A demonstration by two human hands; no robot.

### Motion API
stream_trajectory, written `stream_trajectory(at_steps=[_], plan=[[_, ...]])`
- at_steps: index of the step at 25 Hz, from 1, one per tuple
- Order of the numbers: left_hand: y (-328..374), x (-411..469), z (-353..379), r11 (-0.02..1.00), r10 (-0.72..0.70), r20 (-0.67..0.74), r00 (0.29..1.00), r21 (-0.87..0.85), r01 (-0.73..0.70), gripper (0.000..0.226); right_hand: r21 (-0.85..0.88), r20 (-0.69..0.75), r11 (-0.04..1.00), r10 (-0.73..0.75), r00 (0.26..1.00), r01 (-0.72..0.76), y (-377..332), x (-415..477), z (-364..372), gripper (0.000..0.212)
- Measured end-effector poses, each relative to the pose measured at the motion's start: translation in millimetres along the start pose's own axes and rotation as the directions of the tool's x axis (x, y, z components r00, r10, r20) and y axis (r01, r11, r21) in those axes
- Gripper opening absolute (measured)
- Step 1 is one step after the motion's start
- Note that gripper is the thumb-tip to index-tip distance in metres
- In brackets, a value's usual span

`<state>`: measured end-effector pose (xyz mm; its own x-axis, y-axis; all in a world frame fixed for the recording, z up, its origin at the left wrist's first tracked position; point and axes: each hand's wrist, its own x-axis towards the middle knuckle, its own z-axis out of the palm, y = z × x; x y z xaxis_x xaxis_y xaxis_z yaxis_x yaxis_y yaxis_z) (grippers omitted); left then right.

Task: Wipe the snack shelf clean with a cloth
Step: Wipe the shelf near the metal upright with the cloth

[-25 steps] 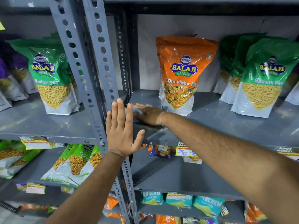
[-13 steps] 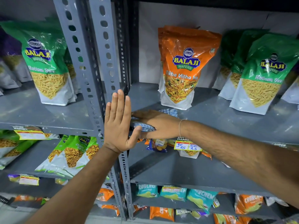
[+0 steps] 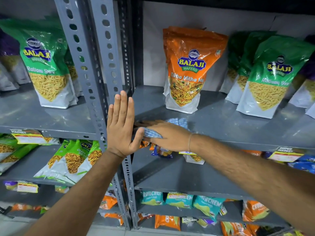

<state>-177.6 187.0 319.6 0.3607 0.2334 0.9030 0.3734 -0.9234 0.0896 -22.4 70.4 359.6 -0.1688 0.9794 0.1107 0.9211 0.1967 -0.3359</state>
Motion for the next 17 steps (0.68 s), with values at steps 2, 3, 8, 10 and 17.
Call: stream_trajectory(at_steps=[2, 3, 8, 10, 17], plan=[[2.4, -0.5, 0.3, 0.999, -0.014, -0.014, 1.0, -0.041, 0.014, 0.073, 0.126, -0.081, 0.991, 0.051, 0.995, -0.04, 2.4, -23.6, -5.5, 0.042], [4.0, -0.2, 1.2, 0.999, -0.024, -0.019, 1.0, -0.048, 0.023, 0.072, 0.178, -0.158, 0.982, 0.094, 0.983, -0.065, 8.9, -28.1, -13.0, 0.044], [10.3, -1.0, 9.7, 0.997, -0.052, -0.033, 0.998, 0.051, 0.053, 0.071, 0.129, -0.194, 0.954, 0.291, 0.937, -0.27, 50.0, 6.7, -26.2, 0.055], [6.3, -1.3, 14.1, 0.994, -0.044, -0.038, 0.998, 0.099, 0.048, 0.071, 0.038, -0.088, 0.967, 0.255, 0.963, -0.253, 40.5, 17.9, -10.1, 0.06], [5.4, -2.2, 20.1, 0.992, -0.035, -0.077, 0.996, 0.117, 0.044, 0.071, 0.062, -0.091, 0.996, 0.071, 0.993, -0.066, -6.2, -87.3, -4.3, 0.062]])
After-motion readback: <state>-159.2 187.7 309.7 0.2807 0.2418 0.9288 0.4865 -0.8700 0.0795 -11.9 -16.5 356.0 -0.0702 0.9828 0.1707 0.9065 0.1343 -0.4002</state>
